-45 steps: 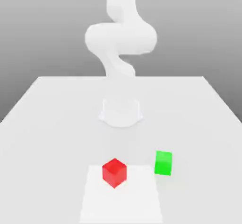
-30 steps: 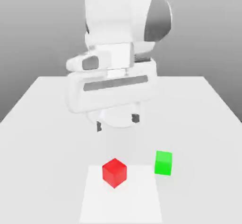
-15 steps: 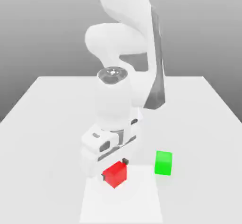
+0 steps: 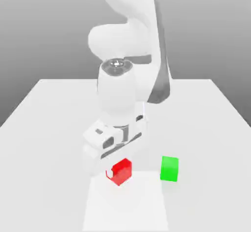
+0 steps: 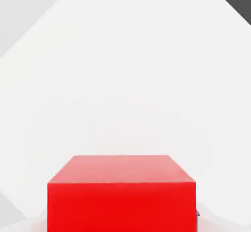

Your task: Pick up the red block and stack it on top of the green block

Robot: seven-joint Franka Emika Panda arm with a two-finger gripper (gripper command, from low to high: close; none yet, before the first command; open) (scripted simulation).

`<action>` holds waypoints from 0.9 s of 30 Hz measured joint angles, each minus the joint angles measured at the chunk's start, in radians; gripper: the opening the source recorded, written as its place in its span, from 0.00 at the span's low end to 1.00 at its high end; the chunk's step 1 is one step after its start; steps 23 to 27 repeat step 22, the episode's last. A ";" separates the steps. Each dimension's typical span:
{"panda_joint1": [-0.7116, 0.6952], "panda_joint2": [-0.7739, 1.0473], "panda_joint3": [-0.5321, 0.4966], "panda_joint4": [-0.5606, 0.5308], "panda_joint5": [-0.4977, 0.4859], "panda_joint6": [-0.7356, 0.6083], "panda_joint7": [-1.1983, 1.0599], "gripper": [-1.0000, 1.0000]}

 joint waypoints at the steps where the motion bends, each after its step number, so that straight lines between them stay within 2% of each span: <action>1: -0.004 -0.023 0.000 -0.005 -0.014 -0.020 0.011 0.00; 10: 0.242 -0.253 0.170 -0.096 0.007 -0.163 -0.075 0.00; 13: 0.272 -0.207 0.191 -0.102 0.010 -0.109 -0.086 0.00; 18: 0.276 -0.038 0.192 -0.097 0.006 0.054 -0.085 0.00; 19: 0.278 -0.010 0.189 -0.096 0.002 0.081 -0.081 1.00; 27: 0.276 -0.010 0.189 -0.096 0.002 0.081 -0.081 1.00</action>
